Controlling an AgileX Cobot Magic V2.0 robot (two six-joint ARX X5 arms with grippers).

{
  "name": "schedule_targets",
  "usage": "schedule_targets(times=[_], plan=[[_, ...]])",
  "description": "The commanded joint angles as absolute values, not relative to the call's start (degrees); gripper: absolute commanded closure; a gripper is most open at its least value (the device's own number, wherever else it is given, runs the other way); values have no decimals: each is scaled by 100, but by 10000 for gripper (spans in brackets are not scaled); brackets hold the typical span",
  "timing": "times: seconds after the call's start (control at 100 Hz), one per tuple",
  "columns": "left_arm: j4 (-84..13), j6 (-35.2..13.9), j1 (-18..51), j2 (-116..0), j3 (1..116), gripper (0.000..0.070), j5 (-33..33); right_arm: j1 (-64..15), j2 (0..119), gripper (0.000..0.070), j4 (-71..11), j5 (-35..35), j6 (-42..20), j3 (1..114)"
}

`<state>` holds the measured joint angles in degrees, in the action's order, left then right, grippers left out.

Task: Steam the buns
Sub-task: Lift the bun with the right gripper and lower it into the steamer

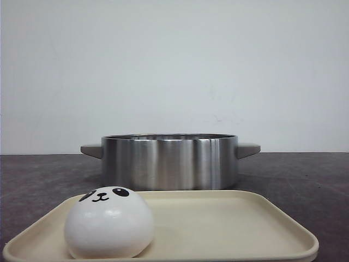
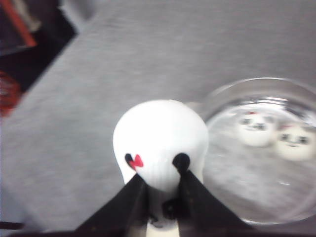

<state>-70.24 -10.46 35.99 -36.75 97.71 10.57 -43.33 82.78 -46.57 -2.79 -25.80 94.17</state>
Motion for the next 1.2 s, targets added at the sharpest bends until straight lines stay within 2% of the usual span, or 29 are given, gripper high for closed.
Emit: schedule_targets(times=[0.0,0.16,0.31,0.65,1.19], plan=[[-6877,-985,3640,-3747,9880,685,1068,-4125,8656,695,-4748,-285,-2257,9500],[-6746,-985,3640,-3750,9880,685,1068,-3559,9382,695,-4941,-322,-2193,9507],[-6777,-987,3640,-3778,9880,684,1066,-3400,9970,695,-4984,-469,-2139,9507],[-6779,-996,3640,-3793,9880,685,1066,-3387,10820,696,-5170,-438,-2091,9507],[-6814,-993,3640,-3793,9880,684,1066,-3376,11528,696,-5256,-436,-2230,9507]])
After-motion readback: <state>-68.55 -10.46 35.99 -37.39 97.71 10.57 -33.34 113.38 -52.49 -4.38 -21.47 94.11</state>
